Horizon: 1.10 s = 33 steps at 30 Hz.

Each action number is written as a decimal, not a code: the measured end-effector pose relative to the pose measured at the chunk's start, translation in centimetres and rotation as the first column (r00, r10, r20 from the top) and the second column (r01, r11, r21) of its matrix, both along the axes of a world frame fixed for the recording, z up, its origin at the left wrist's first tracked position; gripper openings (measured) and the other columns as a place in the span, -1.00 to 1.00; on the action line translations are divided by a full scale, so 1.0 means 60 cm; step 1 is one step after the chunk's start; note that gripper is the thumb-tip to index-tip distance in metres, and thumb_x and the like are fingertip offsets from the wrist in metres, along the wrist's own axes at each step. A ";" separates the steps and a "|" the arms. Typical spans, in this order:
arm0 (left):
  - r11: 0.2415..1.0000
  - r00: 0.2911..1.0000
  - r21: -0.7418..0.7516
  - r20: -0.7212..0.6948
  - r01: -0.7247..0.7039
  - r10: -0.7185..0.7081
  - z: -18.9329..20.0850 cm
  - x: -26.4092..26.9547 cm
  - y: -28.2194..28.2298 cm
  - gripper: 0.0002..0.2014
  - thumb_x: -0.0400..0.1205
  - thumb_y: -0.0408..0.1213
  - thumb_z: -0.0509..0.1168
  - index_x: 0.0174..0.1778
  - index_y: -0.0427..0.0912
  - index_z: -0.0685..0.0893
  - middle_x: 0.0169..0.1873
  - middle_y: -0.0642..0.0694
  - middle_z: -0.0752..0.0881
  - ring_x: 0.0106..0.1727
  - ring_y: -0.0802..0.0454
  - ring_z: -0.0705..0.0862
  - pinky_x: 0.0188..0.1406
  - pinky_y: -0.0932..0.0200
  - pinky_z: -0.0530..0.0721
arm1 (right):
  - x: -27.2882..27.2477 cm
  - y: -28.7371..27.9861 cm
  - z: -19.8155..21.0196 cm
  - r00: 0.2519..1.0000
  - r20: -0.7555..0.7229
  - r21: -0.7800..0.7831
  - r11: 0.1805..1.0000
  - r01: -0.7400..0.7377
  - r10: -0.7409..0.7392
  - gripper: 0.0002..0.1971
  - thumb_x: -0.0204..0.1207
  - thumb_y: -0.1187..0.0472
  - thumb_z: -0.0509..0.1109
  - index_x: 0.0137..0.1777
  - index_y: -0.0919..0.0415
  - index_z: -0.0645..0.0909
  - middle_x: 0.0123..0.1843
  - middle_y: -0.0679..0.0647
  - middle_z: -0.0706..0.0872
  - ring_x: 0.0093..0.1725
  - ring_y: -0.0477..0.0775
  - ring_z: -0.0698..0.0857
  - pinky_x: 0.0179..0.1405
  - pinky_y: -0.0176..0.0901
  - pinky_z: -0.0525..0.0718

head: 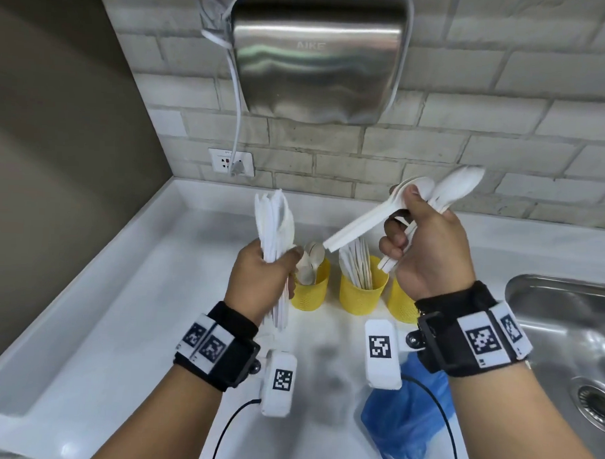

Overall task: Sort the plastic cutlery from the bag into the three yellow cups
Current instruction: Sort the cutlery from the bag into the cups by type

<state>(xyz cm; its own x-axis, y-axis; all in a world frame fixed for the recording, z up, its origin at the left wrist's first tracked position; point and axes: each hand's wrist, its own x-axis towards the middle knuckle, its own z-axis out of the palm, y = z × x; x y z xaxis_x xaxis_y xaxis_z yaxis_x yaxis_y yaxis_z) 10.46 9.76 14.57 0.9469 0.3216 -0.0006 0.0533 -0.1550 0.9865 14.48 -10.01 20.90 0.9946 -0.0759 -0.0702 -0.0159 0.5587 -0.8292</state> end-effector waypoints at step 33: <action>0.886 0.929 -0.281 0.099 0.370 -0.356 0.025 -0.011 -0.050 -0.83 0.63 -0.43 0.48 0.07 -0.44 0.74 -0.20 -0.36 0.81 -0.43 -0.17 0.56 -0.41 0.08 0.60 | -0.009 0.048 -0.070 0.941 -0.156 -0.220 0.918 -0.330 0.301 -0.46 0.67 -0.22 0.33 0.15 0.33 0.73 -0.36 0.21 0.66 -0.59 0.05 0.47 -0.63 -0.28 0.26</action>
<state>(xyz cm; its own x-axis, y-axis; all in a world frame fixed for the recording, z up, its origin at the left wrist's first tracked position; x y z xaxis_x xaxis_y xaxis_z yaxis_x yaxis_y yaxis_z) 9.81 6.78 16.04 0.9986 -0.0528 0.0033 0.0040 0.1373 0.9905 13.93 -7.15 16.73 0.9554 0.2116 -0.2060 -0.2632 0.2935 -0.9190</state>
